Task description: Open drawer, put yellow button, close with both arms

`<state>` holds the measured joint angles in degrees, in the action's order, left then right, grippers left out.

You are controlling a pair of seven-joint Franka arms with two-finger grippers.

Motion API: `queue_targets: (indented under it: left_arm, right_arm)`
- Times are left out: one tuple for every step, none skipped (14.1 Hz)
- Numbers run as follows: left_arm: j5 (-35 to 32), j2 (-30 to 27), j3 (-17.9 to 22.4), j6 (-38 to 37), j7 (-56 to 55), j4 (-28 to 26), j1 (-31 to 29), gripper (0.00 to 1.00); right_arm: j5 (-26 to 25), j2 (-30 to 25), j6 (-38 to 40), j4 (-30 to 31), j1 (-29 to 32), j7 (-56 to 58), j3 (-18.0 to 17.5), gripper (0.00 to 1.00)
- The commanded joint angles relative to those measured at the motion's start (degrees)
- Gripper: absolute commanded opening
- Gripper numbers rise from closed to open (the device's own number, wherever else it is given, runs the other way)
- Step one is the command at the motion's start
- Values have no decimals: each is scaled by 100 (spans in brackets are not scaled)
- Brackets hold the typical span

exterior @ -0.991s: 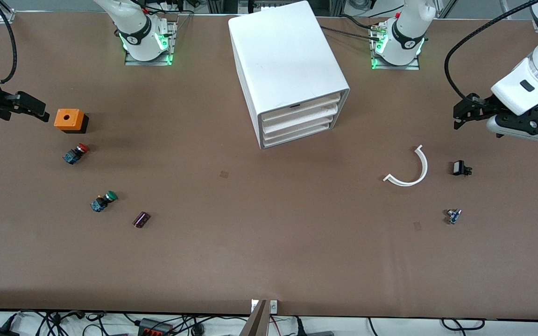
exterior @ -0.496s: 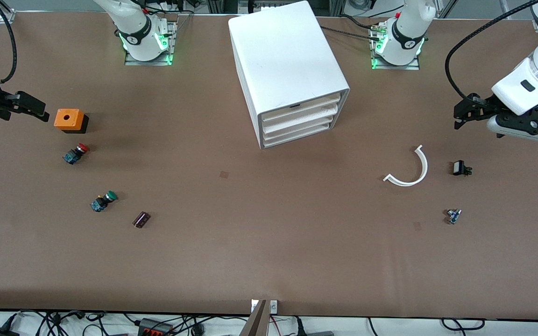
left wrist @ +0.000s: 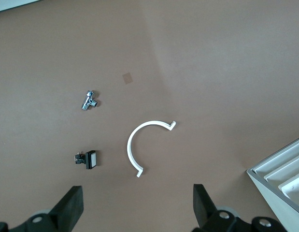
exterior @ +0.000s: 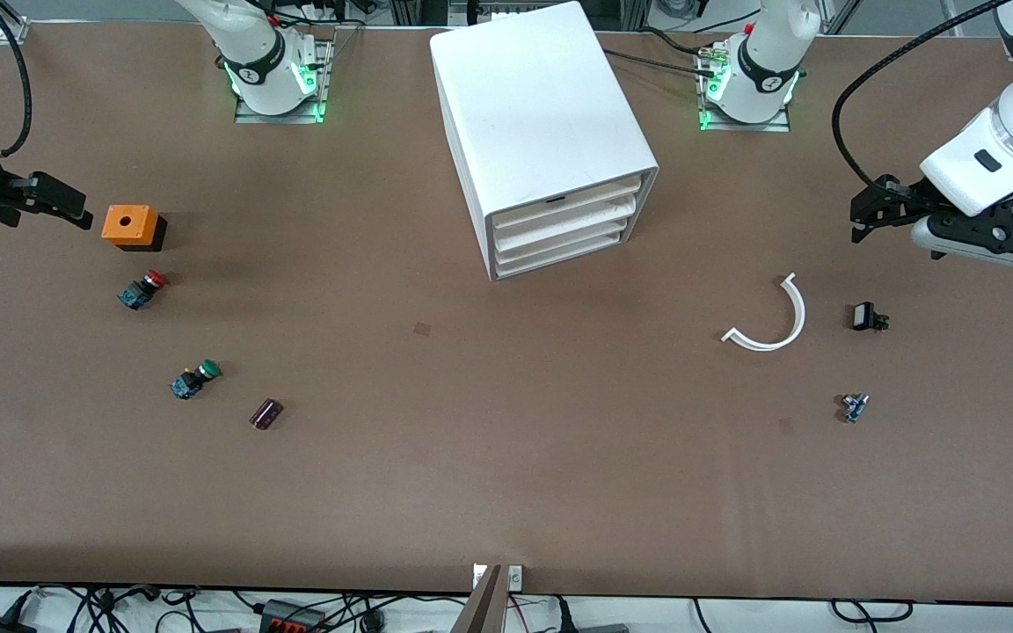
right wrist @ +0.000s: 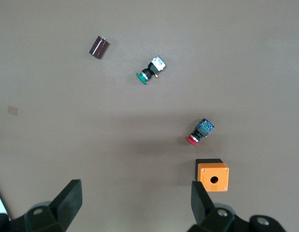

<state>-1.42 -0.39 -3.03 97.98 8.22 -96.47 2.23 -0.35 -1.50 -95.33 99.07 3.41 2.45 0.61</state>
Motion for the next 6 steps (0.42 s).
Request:
queue_targets:
  left_arm:
    - [90, -84, -48, -51, 118, -3, -73, 100]
    - [90, -76, -48, -51, 118, 15, -56, 100]
    - [90, -76, -57, -51, 118, 15, -56, 100]
    - [90, -76, -48, -60, 118, 15, -56, 100]
    - [90, -76, -48, -60, 118, 15, -56, 100]
    - [90, -76, -57, -60, 118, 15, -56, 100]
  right_arm:
    - [-79, -403, -170, 446, 37, 63, -52, 100]
    - [-79, -464, -240, 525, 37, 63, -52, 100]
    - [-97, -509, -249, 569, 37, 63, -52, 100]
    - [-97, -518, -258, 587, 37, 63, -52, 100]
    - [-97, -518, -267, 579, 37, 63, -52, 100]
    - [-106, -509, -267, 579, 37, 71, -52, 100]
